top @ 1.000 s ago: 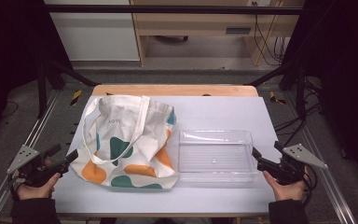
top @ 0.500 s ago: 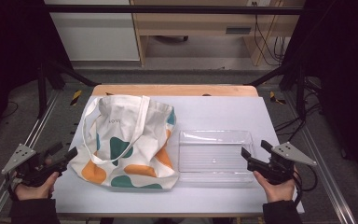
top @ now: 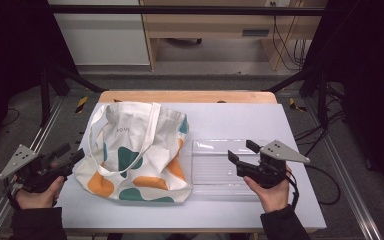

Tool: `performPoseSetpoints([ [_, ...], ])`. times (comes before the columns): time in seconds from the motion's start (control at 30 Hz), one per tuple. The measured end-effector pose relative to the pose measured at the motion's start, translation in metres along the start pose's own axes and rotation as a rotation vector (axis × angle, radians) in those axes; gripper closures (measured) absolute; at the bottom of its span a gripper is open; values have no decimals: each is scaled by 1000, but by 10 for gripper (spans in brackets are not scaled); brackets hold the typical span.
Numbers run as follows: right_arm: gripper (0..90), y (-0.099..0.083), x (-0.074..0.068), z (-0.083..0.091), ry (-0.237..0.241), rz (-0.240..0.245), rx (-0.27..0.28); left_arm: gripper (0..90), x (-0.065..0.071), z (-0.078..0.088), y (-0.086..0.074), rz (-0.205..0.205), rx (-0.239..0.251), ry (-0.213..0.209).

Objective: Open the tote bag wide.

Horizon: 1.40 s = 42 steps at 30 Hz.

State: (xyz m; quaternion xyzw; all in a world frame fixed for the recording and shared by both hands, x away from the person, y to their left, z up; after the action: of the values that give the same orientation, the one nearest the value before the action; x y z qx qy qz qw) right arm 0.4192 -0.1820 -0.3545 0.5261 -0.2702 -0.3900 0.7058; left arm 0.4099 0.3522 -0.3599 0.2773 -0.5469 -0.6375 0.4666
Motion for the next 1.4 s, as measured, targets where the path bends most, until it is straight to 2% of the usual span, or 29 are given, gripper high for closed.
performPoseSetpoints([
  [0.1, 317, 7, -8, -7, 23, 5, 6, 428, 5, -5, 4, -12, -10, -5],
  [0.23, 343, 18, -26, -22, 70, 26, 3, 447, 19, -11, 9, -34, -9, -35],
  [0.27, 366, 21, -36, -30, 95, 34, -1, 462, 23, -12, 9, -39, -12, -40],
  [0.3, 366, 21, -36, -30, 95, 34, -1, 462, 25, -14, 9, -45, -17, -42],
  [0.37, 377, 24, -45, -37, 119, 36, -3, 467, 28, -17, 7, -48, -27, -40],
  [0.4, 388, 28, -54, -44, 138, 43, -5, 477, 27, -19, 6, -46, -32, -37],
  [0.5, 392, 31, -63, -51, 157, 49, -5, 488, 24, -23, 0, -36, -54, -16],
  [0.53, 395, 33, -71, -57, 174, 55, -5, 494, 21, -24, -1, -35, -61, -3],
  [0.6, 396, 34, -74, -60, 183, 52, -5, 493, 17, -25, -3, -35, -65, 30],
  [0.7, 393, 37, -86, -70, 211, 49, -10, 446, 9, -29, -6, -37, -68, 81],
  [0.8, 368, 41, -102, -82, 239, 59, -15, 459, 0, -36, -15, -12, -113, 101],
  [0.87, 359, 43, -106, -85, 243, 62, -14, 471, -1, -38, -17, -8, -129, 103],
  [0.9, 345, 44, -110, -89, 245, 62, -13, 499, -2, -39, -19, -1, -143, 99],
  [1.03, 298, 50, -122, -103, 258, 58, -10, 724, -6, -43, -26, 24, -208, 68],
  [1.17, 273, 55, -131, -116, 264, 48, -8, 873, -7, -43, -30, 22, -236, 47],
  [1.4, 245, 57, -137, -136, 249, -16, -13, 879, 5, -41, -37, -20, -248, 5],
])
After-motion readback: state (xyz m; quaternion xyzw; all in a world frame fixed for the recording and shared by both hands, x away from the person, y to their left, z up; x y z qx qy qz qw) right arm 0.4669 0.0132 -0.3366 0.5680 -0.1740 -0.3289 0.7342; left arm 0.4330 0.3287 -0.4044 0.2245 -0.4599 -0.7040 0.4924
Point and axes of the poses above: each handheld gripper's, and its own axes: z roughly backward along the jaws, y roughly out of its top, x roughly to its right, the point moved 1 cm from there along -z, roughly forward along the jaws, and after that the axes turned 3 degrees about z, right-handed, at the moved point
